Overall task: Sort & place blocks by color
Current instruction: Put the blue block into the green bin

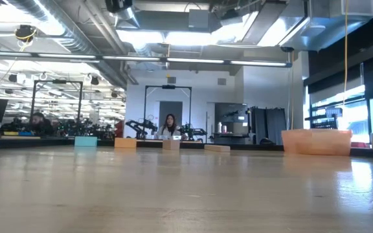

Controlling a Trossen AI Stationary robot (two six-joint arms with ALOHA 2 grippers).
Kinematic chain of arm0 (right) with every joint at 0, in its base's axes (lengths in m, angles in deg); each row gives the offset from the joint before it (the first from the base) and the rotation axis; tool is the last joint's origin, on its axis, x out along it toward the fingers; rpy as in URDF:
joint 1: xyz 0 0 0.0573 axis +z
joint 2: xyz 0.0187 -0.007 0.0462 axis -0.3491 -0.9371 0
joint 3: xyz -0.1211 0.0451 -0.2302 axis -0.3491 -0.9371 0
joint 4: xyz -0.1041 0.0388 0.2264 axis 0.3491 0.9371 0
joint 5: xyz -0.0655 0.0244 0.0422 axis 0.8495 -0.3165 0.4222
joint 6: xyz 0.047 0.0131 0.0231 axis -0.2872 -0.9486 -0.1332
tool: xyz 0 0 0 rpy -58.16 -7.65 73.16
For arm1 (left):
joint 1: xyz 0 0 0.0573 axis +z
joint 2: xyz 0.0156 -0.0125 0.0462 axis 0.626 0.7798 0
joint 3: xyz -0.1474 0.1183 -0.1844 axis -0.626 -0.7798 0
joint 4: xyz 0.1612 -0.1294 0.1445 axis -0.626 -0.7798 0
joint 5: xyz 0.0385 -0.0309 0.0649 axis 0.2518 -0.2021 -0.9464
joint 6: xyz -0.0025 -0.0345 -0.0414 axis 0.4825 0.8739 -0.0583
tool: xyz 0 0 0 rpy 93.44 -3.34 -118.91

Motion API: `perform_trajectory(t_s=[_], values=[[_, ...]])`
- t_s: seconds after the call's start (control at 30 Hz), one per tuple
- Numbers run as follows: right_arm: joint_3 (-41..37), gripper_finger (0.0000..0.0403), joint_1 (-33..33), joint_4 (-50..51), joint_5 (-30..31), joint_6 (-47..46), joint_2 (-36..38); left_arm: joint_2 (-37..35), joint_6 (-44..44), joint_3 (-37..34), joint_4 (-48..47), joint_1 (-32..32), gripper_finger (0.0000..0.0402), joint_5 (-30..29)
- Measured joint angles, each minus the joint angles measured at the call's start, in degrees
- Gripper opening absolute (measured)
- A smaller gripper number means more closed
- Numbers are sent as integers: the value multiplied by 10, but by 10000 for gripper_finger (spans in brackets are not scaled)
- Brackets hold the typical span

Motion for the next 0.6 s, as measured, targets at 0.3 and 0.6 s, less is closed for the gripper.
perform_trajectory(t_s=[0.3,0.6], values=[[0,171,0,-2,-5,-1,0,-1,-3,0,16,0,122,0],[0,171,0,-7,-43,-16,-8,-1,-5,0,30,0,122,13]])
